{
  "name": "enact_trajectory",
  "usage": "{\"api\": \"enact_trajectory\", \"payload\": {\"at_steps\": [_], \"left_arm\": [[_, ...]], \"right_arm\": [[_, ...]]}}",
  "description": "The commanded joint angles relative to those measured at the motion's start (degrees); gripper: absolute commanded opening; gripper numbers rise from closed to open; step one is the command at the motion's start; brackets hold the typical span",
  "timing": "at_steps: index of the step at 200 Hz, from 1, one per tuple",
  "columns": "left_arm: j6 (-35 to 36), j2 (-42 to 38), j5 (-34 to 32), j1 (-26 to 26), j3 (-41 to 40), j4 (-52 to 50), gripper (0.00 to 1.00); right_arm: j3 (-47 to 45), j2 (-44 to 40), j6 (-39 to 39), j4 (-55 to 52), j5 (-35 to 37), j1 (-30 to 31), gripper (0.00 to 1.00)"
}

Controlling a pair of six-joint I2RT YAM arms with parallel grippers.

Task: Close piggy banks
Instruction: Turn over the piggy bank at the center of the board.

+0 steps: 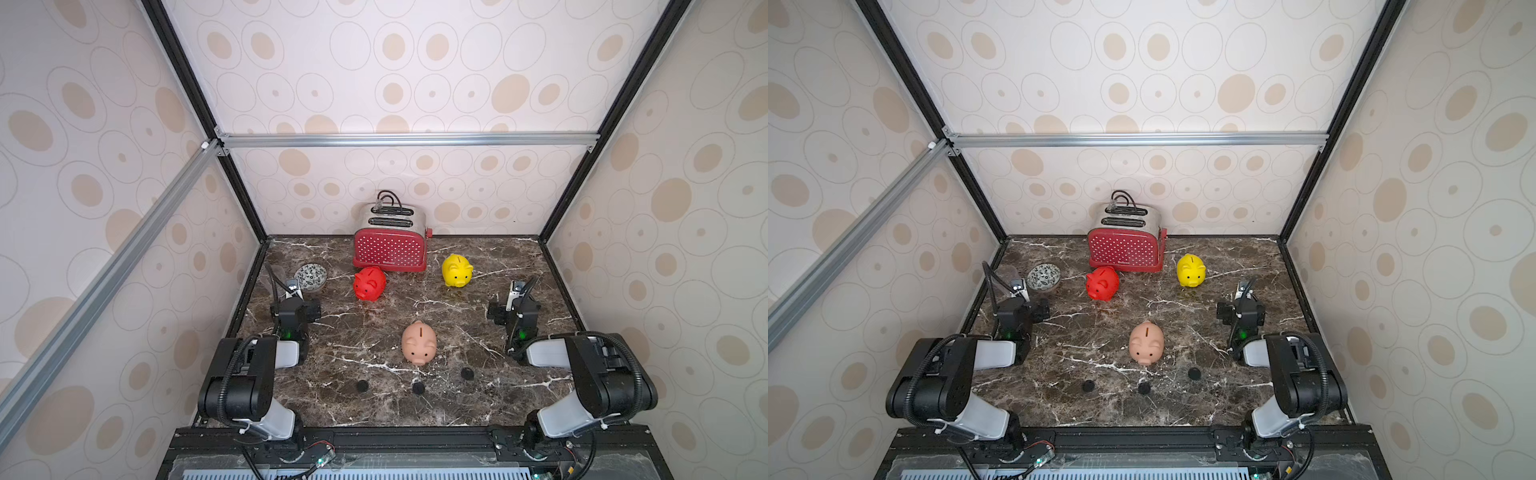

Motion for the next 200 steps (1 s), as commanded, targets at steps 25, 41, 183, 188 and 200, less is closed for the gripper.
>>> {"api": "enact_trajectory", "payload": {"at_steps": [25, 41, 183, 188, 200], "left_arm": [[-0.2, -0.3, -0.4, 0.2, 0.3, 0.9, 0.99], [-0.2, -0.2, -0.4, 0.2, 0.3, 0.9, 0.99], [-0.9, -3.8, -7.9, -1.0, 1.6, -4.0, 1.00], [-1.0, -5.9, -9.9, -1.5, 2.3, -7.2, 0.99], [-1.0, -10.5, -11.2, -2.1, 3.2, -12.2, 0.99]], "right_arm": [[-0.5, -0.8, 0.4, 1.1, 0.8, 0.3, 1.00], [-0.5, -0.8, 0.3, 1.1, 0.8, 0.3, 1.00], [-0.5, -0.9, 0.3, 1.3, 0.7, 0.3, 1.00], [-0.8, -1.1, -0.1, 2.2, 0.7, 0.3, 1.00], [-0.8, -4.2, -1.2, -0.2, 1.4, 1.1, 1.00]]}}
